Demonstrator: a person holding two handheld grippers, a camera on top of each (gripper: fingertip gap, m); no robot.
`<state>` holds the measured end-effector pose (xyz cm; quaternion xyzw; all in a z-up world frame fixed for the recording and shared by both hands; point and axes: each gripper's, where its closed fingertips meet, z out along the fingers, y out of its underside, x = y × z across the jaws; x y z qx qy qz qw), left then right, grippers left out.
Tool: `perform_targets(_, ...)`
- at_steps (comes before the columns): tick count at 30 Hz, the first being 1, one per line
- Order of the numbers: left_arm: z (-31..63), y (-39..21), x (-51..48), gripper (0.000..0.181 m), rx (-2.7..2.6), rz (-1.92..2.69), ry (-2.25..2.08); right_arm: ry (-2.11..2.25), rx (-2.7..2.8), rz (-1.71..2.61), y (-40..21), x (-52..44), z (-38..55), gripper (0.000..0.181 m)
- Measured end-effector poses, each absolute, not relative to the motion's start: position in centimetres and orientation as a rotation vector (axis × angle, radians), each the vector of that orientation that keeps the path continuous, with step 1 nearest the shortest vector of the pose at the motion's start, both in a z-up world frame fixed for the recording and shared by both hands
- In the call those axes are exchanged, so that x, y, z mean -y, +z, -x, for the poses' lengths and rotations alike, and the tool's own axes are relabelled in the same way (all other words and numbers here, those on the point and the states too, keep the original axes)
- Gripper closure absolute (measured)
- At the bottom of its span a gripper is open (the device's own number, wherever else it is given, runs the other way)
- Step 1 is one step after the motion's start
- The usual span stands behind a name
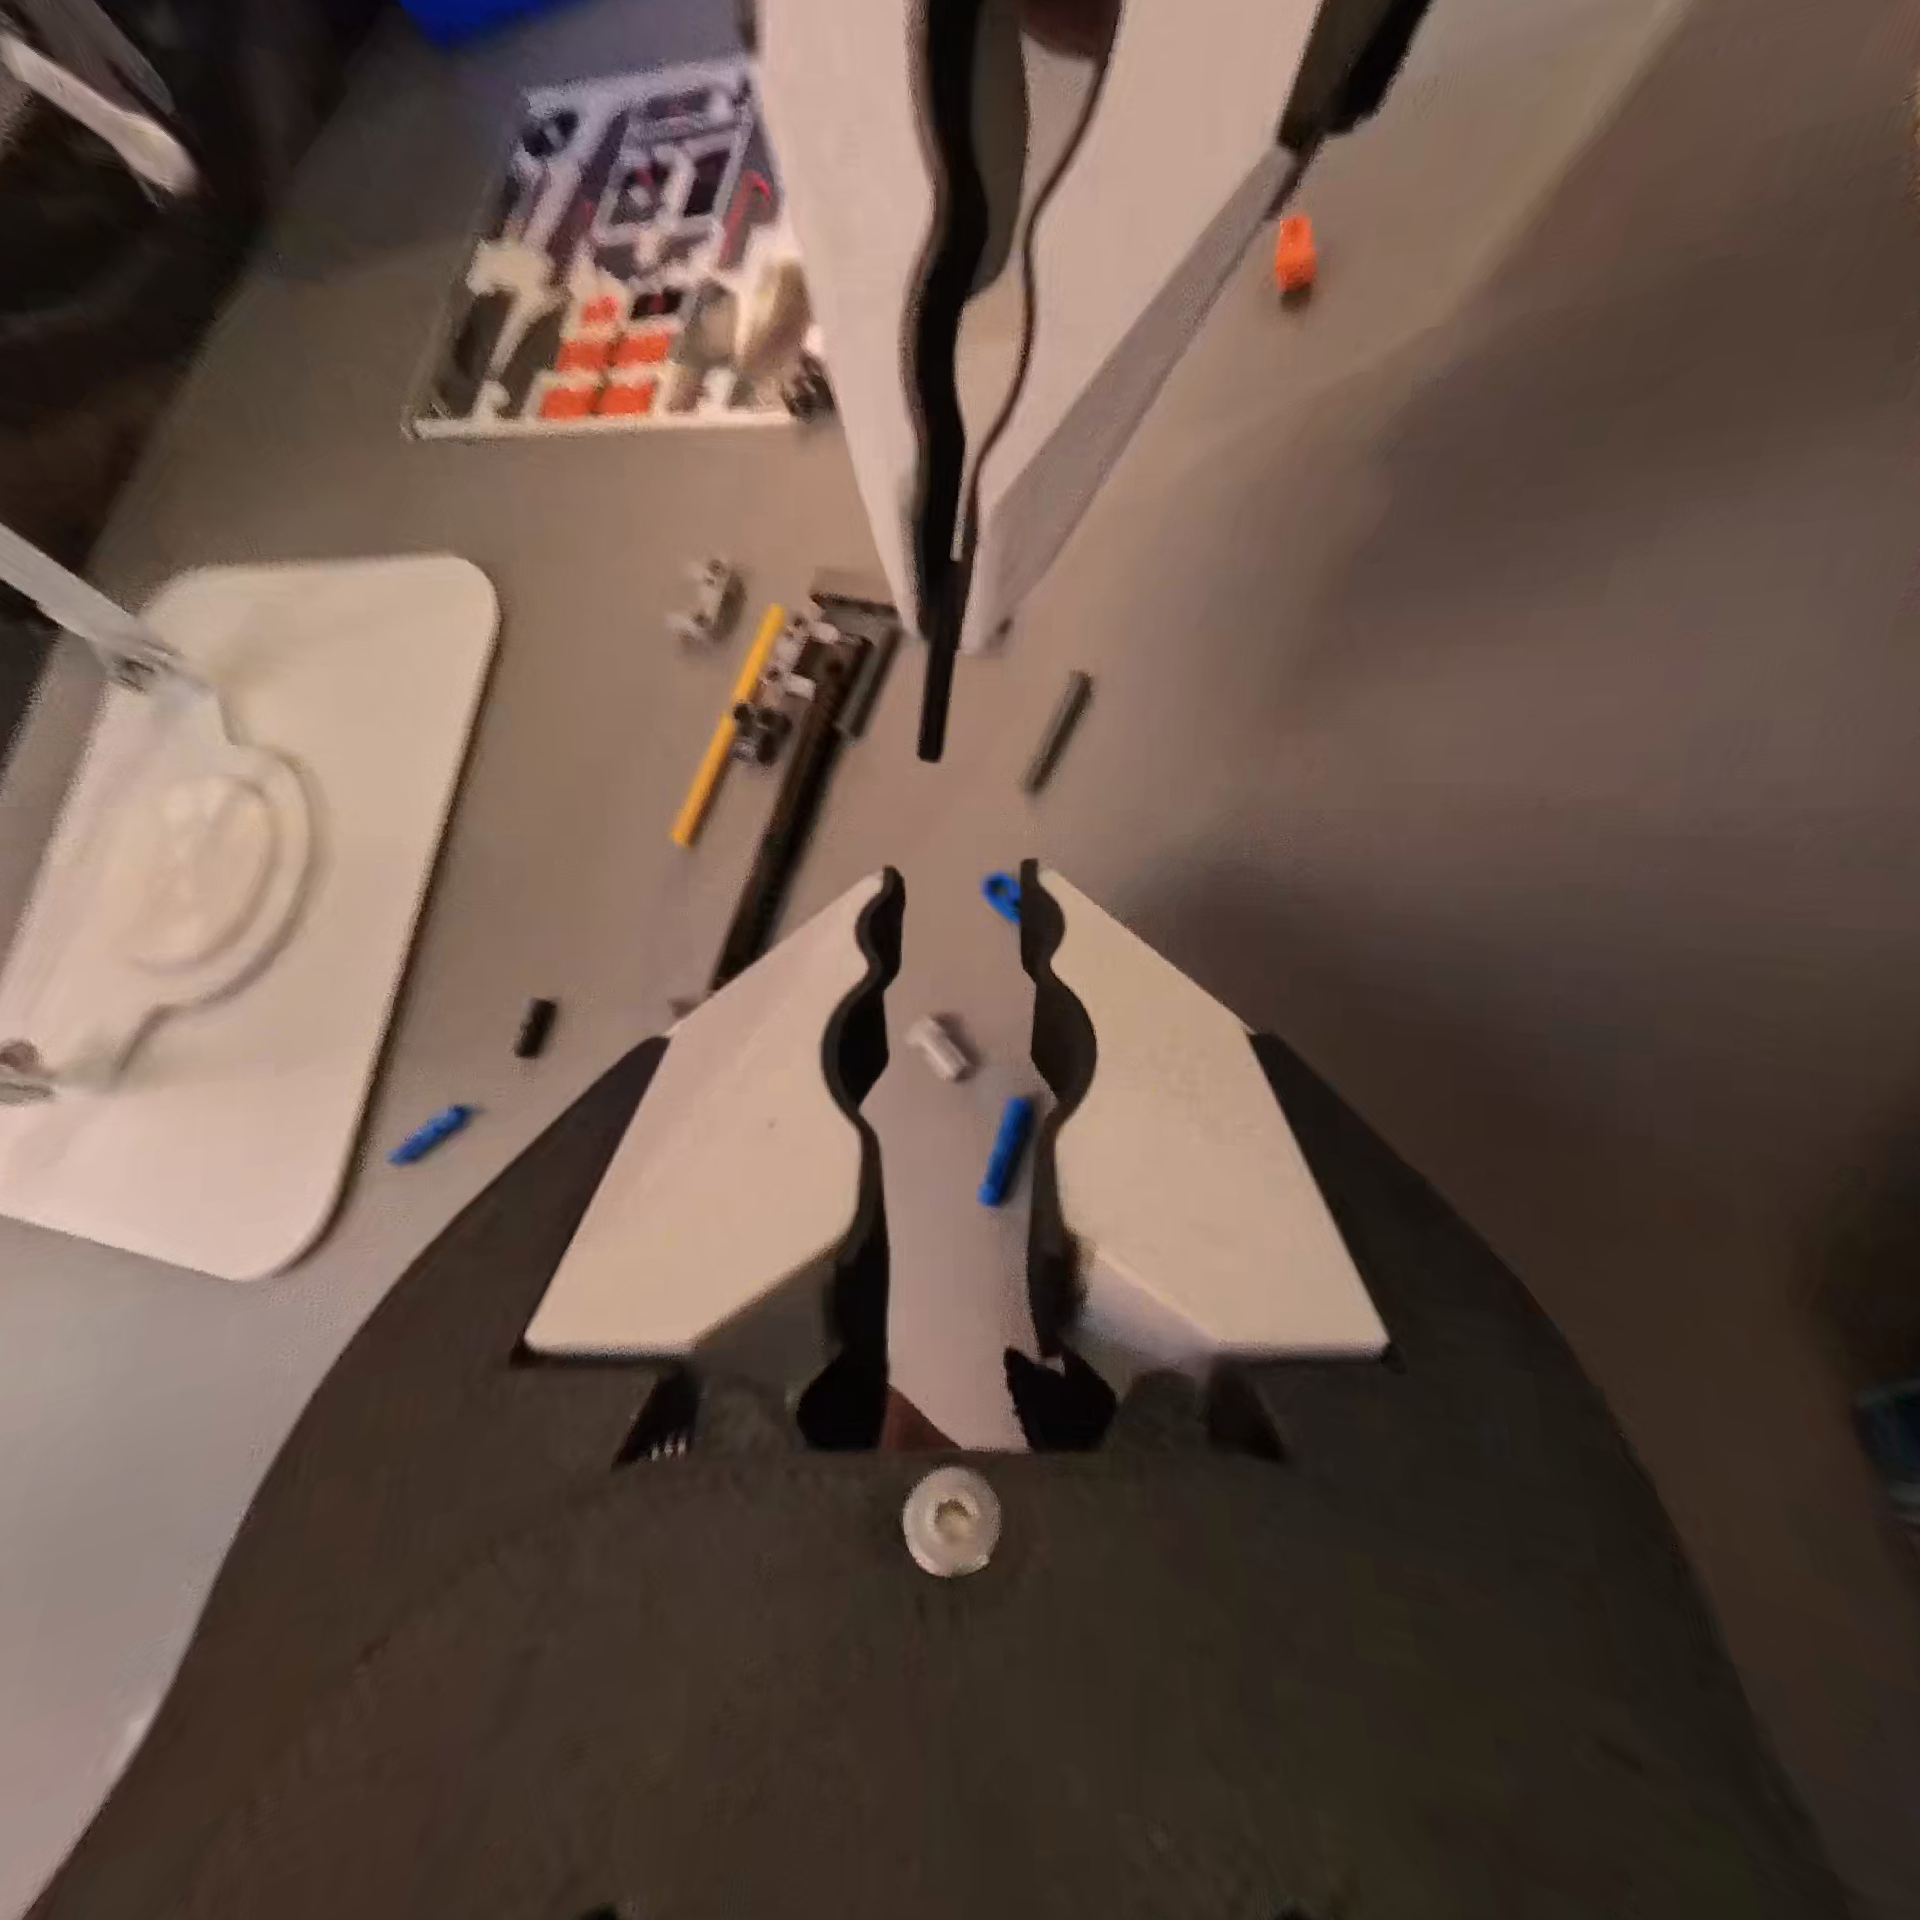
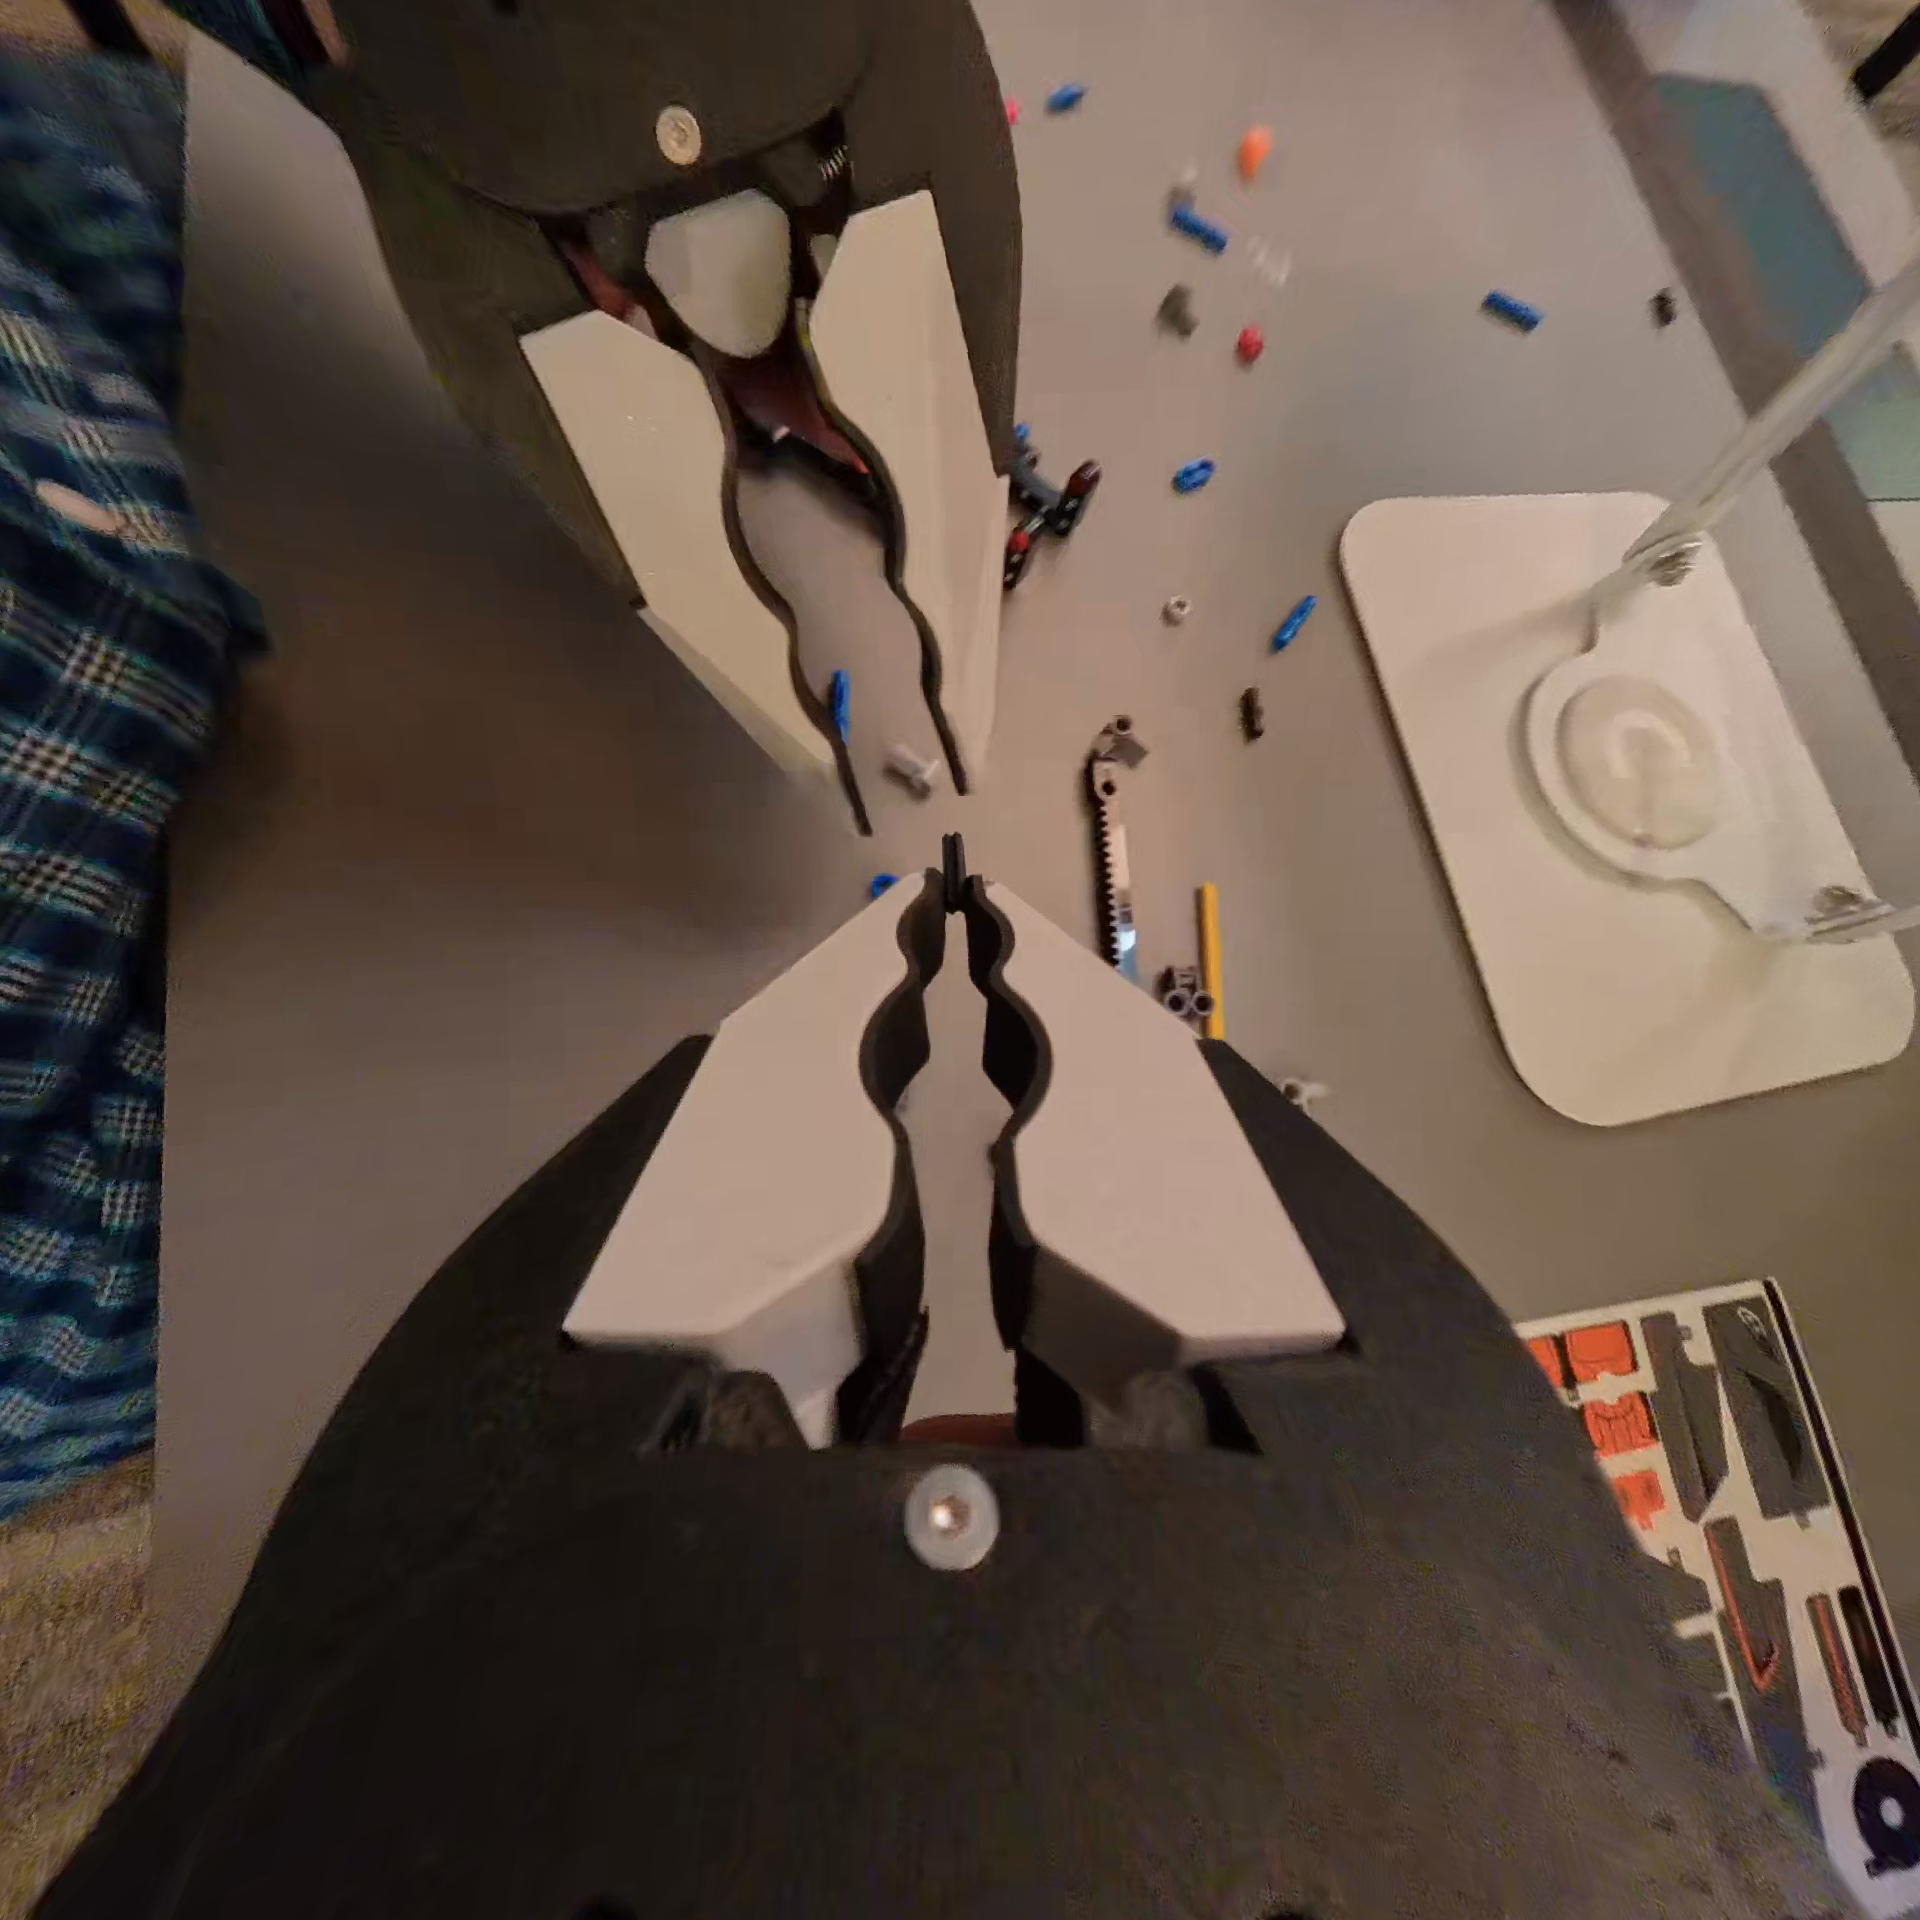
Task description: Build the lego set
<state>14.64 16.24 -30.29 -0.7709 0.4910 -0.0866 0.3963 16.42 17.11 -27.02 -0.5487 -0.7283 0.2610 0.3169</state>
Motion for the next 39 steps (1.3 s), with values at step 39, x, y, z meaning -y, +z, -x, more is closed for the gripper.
perform_targets(39, -15.3, -33.9, -15.9, 0.18, -1.396, 1.851, 0.13, 0.147, 2.674, 1.112, -32.3, -16.9, -15.4, 0.181)
